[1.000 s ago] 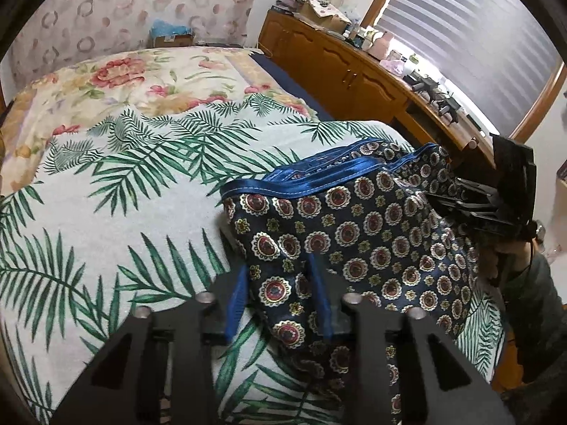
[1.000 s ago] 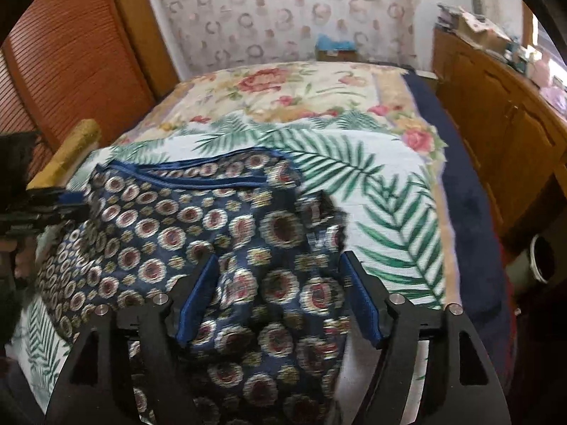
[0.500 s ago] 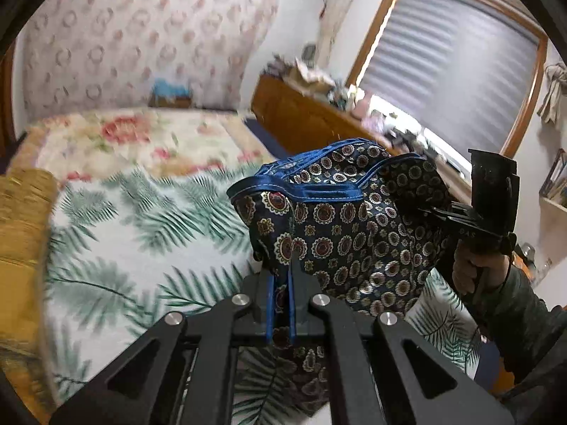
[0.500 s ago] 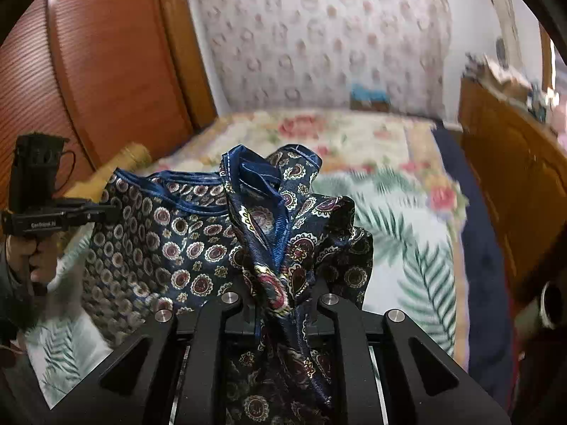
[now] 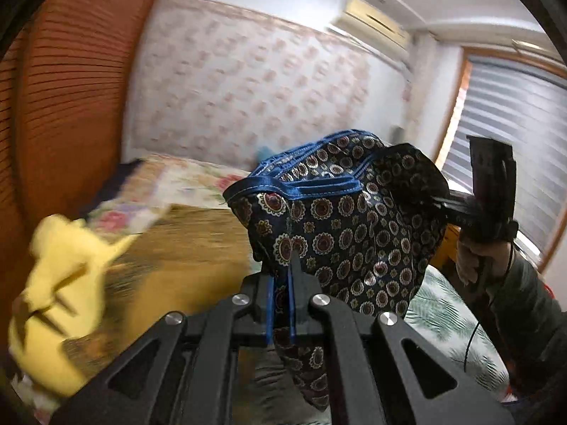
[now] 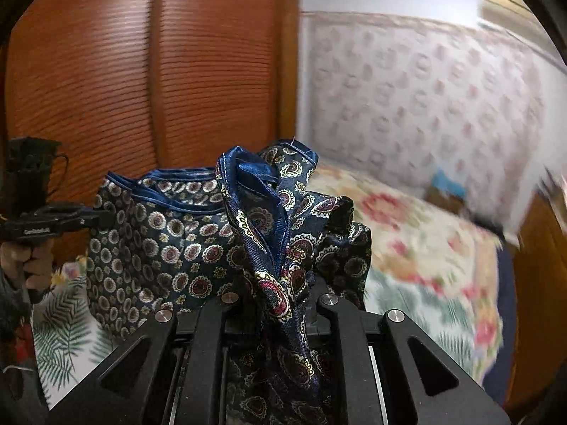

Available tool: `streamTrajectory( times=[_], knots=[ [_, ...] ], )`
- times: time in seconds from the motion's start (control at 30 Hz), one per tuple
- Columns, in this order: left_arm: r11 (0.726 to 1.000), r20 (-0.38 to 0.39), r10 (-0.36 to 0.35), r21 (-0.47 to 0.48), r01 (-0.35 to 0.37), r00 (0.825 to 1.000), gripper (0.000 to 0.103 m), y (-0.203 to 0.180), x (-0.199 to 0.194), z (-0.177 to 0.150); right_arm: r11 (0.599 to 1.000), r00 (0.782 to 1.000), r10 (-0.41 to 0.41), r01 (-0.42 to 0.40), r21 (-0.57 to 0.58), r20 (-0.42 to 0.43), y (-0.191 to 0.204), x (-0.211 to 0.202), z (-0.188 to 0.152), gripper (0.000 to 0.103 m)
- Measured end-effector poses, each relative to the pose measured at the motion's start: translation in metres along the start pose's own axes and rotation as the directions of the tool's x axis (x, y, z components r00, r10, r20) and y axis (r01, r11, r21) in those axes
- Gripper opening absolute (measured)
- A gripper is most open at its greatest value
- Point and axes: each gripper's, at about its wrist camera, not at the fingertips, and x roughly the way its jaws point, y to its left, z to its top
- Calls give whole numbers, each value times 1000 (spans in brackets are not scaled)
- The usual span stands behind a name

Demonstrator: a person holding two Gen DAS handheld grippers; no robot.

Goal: Fold small clothes
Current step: 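Lift the folded shirt with both grippers and carry it toward the yellow plush toy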

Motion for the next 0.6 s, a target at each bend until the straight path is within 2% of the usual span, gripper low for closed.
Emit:
streamTrajectory(
  times=[0.1,0.2,0.33,0.4,0.57,0.6],
  knots=[
    [995,25,74,-68,-72,997,3,35,-14,-15,995,998,69,-70,-73,-16,28,45,36,11],
    [984,10,147,-105,-145,989,3,61,-11,-31,982,992,112,-119,-144,-54,61,94,63,11],
    [971,-22,175,-161,-176,984,3,84,-3,-53,958,984,141,-164,-235,-108,105,156,83,11],
    [967,-27,189,-171,-191,982,3,89,-1,-60,952,978,152,-183,-244,-140,122,188,90,11],
    [957,-46,211,-192,-216,976,3,98,-3,-74,943,975,155,-193,-270,-156,148,234,95,12],
    [956,-54,211,-197,-218,976,3,102,-5,-79,944,974,159,-197,-263,-160,147,240,95,15]
  ],
)
